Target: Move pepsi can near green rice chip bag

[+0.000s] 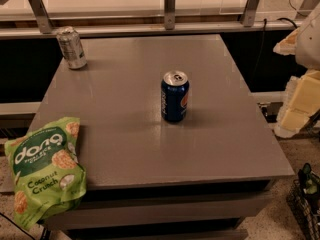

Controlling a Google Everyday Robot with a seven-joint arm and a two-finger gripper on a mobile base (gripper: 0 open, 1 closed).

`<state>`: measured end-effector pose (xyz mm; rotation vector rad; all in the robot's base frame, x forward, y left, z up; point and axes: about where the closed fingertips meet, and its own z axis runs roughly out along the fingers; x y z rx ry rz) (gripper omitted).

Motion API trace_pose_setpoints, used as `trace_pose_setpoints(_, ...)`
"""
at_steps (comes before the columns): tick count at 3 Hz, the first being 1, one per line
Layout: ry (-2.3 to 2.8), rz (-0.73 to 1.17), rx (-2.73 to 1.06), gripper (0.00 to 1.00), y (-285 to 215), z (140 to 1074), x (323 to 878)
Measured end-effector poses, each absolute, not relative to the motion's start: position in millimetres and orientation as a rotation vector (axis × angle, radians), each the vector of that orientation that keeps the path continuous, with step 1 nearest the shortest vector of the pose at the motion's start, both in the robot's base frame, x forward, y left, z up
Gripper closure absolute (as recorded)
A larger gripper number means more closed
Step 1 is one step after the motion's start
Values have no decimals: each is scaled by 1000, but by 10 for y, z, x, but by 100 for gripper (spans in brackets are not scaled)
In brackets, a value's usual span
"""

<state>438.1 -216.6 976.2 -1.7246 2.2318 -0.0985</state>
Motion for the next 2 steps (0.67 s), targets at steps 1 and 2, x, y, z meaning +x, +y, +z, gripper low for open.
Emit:
trace_pose_setpoints(1, 2232, -98, -1725, 0, -2166, 9763, 4382)
trace_pose_setpoints(2, 2188, -1, -1745, 0, -1956, 9684, 4561)
